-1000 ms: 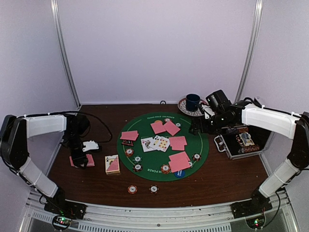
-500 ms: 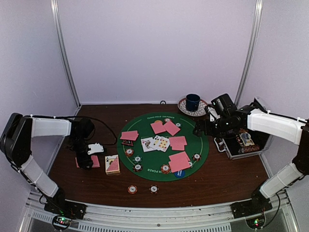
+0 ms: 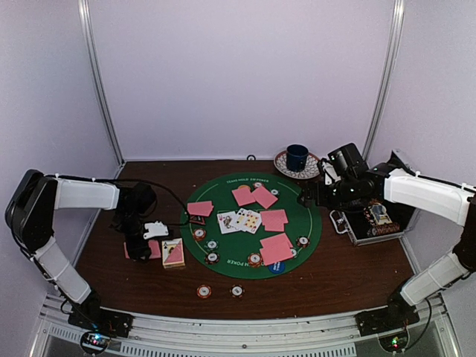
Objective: Distribute texas hold em gaming equipment
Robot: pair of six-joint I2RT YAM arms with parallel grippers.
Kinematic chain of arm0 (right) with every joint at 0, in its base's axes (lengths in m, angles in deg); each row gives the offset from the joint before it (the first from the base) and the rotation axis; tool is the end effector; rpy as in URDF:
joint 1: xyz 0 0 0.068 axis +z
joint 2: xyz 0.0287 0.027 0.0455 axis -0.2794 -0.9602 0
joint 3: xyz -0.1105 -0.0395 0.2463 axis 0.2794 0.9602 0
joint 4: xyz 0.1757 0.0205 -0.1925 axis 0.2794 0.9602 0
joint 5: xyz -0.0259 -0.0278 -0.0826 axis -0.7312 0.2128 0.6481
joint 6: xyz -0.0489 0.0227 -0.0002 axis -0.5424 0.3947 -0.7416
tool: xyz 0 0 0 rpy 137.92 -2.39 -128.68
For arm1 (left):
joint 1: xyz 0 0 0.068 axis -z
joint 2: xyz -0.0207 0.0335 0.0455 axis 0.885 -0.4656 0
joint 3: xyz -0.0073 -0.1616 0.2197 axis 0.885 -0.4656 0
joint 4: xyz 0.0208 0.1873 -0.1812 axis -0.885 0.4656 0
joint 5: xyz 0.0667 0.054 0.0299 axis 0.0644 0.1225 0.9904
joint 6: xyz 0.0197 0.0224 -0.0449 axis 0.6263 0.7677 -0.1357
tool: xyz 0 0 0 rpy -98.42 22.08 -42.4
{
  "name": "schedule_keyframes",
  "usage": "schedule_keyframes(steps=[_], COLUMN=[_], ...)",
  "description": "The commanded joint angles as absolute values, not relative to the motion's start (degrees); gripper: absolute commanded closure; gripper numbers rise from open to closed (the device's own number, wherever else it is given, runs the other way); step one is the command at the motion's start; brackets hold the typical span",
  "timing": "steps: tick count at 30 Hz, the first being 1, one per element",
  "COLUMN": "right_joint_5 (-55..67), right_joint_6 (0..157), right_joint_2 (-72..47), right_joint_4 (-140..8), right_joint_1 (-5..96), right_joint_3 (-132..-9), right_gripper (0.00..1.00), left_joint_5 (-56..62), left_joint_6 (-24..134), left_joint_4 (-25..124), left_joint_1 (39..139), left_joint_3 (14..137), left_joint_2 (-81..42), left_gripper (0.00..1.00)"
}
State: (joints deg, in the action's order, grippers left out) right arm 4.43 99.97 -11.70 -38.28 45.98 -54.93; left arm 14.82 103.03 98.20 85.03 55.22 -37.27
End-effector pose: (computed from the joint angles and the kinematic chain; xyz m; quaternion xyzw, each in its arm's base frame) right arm 0.2572 0.1533 0.2631 -0.0370 0.9333 0.2326 0.2712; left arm 0.2431 -0.0997 0.1492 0.4969 0.8671 0.0320 0.0117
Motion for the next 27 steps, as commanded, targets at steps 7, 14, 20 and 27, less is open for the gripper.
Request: schedule_keyframes(steps=[7, 14, 20, 27], right_joint_5=[5.5, 5.5, 6.6, 12.7], right_joint_6=[100.0, 99.8, 99.1, 98.2], right_joint_2=[-10.6, -10.8, -10.2, -7.3], right_joint_4=[-39.3, -38.7, -37.8, -39.4], right_joint_1=[45.5, 45.4, 44.5, 38.3], right_joint_3=[-54.4, -55.4, -56.7, -55.2], right_gripper=[0.00, 0.00, 0.01, 0.00], left_joint_5=[11.4, 9.4, 8.4, 4.7], left_joint_6=[101.1, 99.5, 97.0, 87.8], left_joint_4=[96.2, 100.6, 106.3, 97.1], left_joint_1=[85.7, 85.7, 83.8, 73.3], left_joint_3=[56.8, 60.0, 67.5, 74.5], left_joint_2=[-36.4, -33.3, -29.2, -25.5], left_gripper=[0.03, 0.02, 0.03, 0.02])
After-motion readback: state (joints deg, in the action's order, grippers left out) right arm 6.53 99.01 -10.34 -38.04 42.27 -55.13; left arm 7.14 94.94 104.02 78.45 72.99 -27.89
